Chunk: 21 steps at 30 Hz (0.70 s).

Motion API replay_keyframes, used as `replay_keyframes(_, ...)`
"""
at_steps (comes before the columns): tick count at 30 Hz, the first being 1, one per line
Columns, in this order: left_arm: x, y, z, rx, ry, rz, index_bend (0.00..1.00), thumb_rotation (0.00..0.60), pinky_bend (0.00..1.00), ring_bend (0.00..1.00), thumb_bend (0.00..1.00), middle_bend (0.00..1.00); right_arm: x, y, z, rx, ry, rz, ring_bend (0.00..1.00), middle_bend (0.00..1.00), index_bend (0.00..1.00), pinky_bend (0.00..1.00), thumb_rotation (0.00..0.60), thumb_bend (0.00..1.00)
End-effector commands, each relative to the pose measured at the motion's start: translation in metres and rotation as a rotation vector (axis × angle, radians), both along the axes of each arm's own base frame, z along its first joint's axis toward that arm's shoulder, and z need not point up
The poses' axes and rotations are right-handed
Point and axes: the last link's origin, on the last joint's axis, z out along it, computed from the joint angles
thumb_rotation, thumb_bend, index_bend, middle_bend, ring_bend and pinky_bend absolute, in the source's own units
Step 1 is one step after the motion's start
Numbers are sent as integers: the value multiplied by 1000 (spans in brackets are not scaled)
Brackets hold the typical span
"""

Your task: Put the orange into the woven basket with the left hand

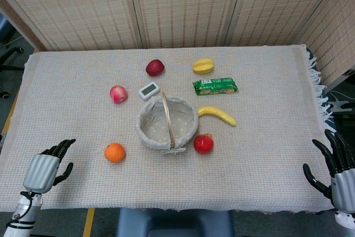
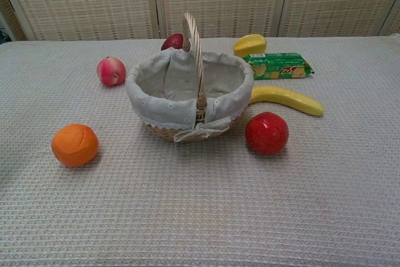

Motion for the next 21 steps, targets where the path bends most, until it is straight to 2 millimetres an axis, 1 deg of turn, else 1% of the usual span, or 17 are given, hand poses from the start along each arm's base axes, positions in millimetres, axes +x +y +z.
replay_keyframes(1,0,0,0,-1,1,-1,146,600,557,348,413,208,0,0,0,12,4,-12,0,34,175,154,600,261)
replay_keyframes(5,-1,0,-1,3,4,0,146,600,553,348,412,208,0,1,0,22,8,-23,0,34,175,155,600,260)
replay_keyframes(8,0,0,-1,3,-2,-8,118,600,510,342,416,191,0,0,0,28,5,-26,0,34,175,155,600,261)
replay_keyframes(10,1,-1,-1,-15,-9,-16,55,600,450,283,424,143,0,0,0,31,5,-28,0,34,175,154,600,260)
replay_keyframes(11,1,-1,-1,-27,-14,-23,18,600,401,202,420,86,0,-1,-1,32,4,-30,0,34,175,155,600,260)
replay_keyframes(12,2,-1,-2,-37,-16,-29,2,600,371,128,412,41,0,-1,-1,32,4,-31,0,34,175,154,600,260)
replay_keyframes(14,2,-1,-4,-66,-13,-44,0,600,345,38,399,1,1,-2,-1,32,7,-35,0,34,175,155,600,261)
replay_keyframes(16,2,0,-5,-87,-20,-51,0,600,332,3,397,0,1,-2,-2,32,8,-35,0,34,175,155,600,261)
replay_keyframes(19,4,1,-8,-116,-32,-72,0,600,322,0,390,0,1,-2,-3,41,12,-35,0,34,175,155,600,261)
replay_keyframes(21,10,4,-11,-123,-30,-102,0,600,316,0,388,0,1,-2,-4,47,10,-33,0,34,175,154,600,260)
